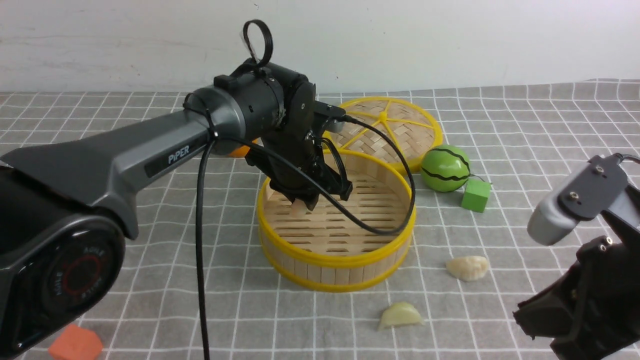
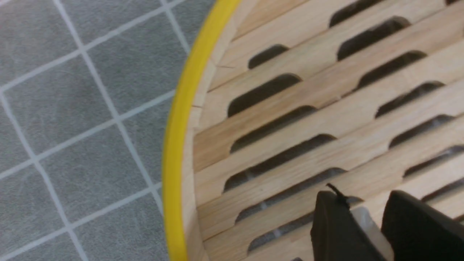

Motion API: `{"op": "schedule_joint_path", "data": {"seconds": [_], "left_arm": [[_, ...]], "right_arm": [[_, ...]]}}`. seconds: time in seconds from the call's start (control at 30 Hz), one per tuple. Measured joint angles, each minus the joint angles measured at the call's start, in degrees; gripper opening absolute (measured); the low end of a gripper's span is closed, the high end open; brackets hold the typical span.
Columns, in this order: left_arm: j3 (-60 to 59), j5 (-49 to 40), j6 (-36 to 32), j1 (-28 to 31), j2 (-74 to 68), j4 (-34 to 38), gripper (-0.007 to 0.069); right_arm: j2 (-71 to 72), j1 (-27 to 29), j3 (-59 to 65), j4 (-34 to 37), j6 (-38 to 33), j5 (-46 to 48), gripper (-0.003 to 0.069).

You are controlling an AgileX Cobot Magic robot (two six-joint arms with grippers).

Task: Put the dumplings into the steamer on the table with the grey tablecloth.
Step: 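Place the dumpling into the bamboo steamer basket with the left gripper, then reach for and grasp a dumpling lying on the table beside the steamer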

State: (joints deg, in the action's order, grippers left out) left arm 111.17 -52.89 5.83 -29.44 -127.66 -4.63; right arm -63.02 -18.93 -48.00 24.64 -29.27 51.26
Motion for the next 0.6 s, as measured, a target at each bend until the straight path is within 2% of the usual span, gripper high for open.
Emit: {"op": "schedule_joint_path", "data": {"seconds": [0.2, 0.23, 0.33, 0.5, 0.6], "left_arm": [[0.2, -0.1, 1.5, 0.0, 0.6, -0.3, 0.0363], [0.2, -1.7, 2.2, 0.0, 1.4, -0.3, 0.0419], [0.2, -5.2, 2.6, 0.0, 3.7, -0.4, 0.0465], [0.3, -11.7, 2.9, 0.0, 12.3, -0.4, 0.0461], [0.3, -14.7, 2.9, 0.0, 18.2, -0.4, 0.0407]], "right_arm": [[-3.9, 0.0, 0.0, 0.0, -0.1, -1.1, 0.0100], [-5.7, 0.0, -0.1, 0.0, -0.8, -2.0, 0.0128], [-9.1, 0.0, -1.4, 0.0, -3.7, -2.7, 0.0190], [-16.5, -2.5, -6.9, 0.3, -9.4, -4.6, 0.0349], [-21.9, -5.0, -11.2, 0.4, -12.6, -6.3, 0.0410]]}}
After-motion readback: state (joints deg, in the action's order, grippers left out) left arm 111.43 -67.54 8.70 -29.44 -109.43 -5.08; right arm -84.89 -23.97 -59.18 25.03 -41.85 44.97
